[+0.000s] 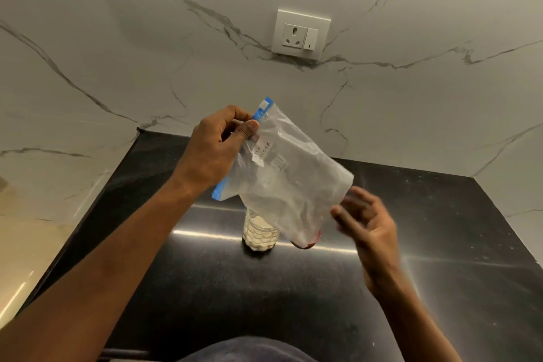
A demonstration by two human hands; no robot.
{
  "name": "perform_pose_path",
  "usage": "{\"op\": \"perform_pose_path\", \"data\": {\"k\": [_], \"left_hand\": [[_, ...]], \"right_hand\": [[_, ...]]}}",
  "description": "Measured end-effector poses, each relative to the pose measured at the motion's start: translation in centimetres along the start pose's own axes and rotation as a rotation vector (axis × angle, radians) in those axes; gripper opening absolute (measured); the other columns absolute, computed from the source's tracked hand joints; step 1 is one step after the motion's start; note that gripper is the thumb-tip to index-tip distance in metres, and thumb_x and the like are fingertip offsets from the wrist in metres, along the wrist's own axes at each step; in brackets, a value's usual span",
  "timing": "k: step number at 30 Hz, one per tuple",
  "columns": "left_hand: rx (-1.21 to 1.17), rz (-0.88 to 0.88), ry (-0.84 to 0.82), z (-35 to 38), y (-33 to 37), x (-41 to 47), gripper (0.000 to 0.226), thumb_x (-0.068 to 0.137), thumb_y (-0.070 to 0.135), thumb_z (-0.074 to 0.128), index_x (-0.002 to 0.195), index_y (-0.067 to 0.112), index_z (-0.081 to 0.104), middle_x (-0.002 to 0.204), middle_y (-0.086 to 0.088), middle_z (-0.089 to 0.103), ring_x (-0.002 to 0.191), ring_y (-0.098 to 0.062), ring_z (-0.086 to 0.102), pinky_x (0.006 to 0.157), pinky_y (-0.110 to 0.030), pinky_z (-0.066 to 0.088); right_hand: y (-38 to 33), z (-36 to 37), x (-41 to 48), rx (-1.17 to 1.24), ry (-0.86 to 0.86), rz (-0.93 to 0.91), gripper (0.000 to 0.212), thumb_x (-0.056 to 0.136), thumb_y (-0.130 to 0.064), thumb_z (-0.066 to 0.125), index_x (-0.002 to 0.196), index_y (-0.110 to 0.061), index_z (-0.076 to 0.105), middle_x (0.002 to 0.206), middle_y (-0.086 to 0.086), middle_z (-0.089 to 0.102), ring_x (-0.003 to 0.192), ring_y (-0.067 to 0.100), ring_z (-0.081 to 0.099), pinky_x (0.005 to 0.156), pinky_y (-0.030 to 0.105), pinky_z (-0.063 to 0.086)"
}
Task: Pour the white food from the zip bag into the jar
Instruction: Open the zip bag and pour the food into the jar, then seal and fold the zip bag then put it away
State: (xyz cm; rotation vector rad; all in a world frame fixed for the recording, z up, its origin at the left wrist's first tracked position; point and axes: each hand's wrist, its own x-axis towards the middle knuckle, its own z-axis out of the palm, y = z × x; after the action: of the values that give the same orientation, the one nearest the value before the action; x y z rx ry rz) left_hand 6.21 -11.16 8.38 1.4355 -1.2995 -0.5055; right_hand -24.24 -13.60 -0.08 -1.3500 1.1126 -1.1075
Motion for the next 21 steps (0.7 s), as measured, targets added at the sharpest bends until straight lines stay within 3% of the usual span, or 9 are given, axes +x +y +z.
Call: {"op": "perform_pose_path", "data": {"k": [3, 6, 8, 12, 17, 21], "left_hand": [[0.06, -0.022, -0.156, -0.2, 0.4, -0.7, 0.015, 0.104, 0.03, 0.064, 0.106, 0.018, 0.072, 0.091, 0.002, 0.08, 0.082, -0.01, 0.077, 0.078, -0.024, 0.059], [0.118, -0.021, -0.289, 0.7, 1.1, -1.6, 0.012, 0.103, 0.027, 0.066, 0.105, 0.018, 0.074, 0.091, 0.0, 0.079, 0.083, -0.017, 0.077, 0.079, -0.033, 0.06], [0.159, -0.004, -0.354, 1.2, 1.6, -2.0, 0.01, 0.101, 0.025, 0.069, 0.106, 0.019, 0.075, 0.091, 0.0, 0.078, 0.084, -0.022, 0.075, 0.082, -0.042, 0.062], [0.282, 0.047, -0.378, 1.7, 2.2, -2.8, 0.015, 0.099, 0.026, 0.071, 0.112, 0.024, 0.078, 0.097, 0.005, 0.077, 0.088, -0.013, 0.072, 0.087, -0.041, 0.062], [0.337, 0.039, -0.316, 1.2, 1.8, -3.1, 0.017, 0.099, 0.028, 0.071, 0.113, 0.023, 0.077, 0.098, 0.006, 0.076, 0.088, -0.009, 0.072, 0.087, -0.041, 0.063], [0.31, 0.028, -0.332, 1.0, 1.4, -3.2, 0.028, 0.098, 0.03, 0.072, 0.125, 0.027, 0.066, 0.1, 0.009, 0.075, 0.088, -0.005, 0.073, 0.09, -0.036, 0.062]], "right_hand": [[-2.4, 0.1, 1.3, -0.188, 0.176, -0.3, 0.039, 0.086, -0.05, 0.079, 0.12, -0.034, 0.068, 0.111, -0.015, 0.073, 0.103, 0.004, 0.071, 0.078, 0.015, 0.057], [-5.2, 2.1, 3.3, -0.253, 0.071, -0.417, 0.018, 0.097, -0.035, 0.073, 0.115, -0.033, 0.073, 0.105, -0.019, 0.075, 0.097, 0.001, 0.072, 0.074, 0.011, 0.054], [-6.5, 3.7, 4.5, -0.273, -0.028, -0.416, 0.019, 0.098, -0.028, 0.072, 0.117, -0.027, 0.075, 0.104, -0.015, 0.077, 0.098, 0.002, 0.073, 0.077, 0.013, 0.055], [-7.3, 5.9, 5.7, -0.344, -0.224, -0.364, 0.018, 0.1, -0.016, 0.068, 0.114, -0.008, 0.076, 0.104, 0.001, 0.076, 0.098, 0.017, 0.073, 0.087, 0.031, 0.063], [-6.8, 6.6, 4.8, -0.167, -0.221, -0.294, 0.015, 0.098, -0.017, 0.07, 0.103, -0.005, 0.077, 0.094, 0.014, 0.078, 0.086, 0.032, 0.074, 0.075, 0.036, 0.064], [-6.2, 6.5, 4.1, -0.098, -0.257, -0.231, 0.011, 0.099, -0.016, 0.069, 0.103, -0.01, 0.076, 0.1, 0.012, 0.077, 0.093, 0.03, 0.075, 0.08, 0.037, 0.065]]}}
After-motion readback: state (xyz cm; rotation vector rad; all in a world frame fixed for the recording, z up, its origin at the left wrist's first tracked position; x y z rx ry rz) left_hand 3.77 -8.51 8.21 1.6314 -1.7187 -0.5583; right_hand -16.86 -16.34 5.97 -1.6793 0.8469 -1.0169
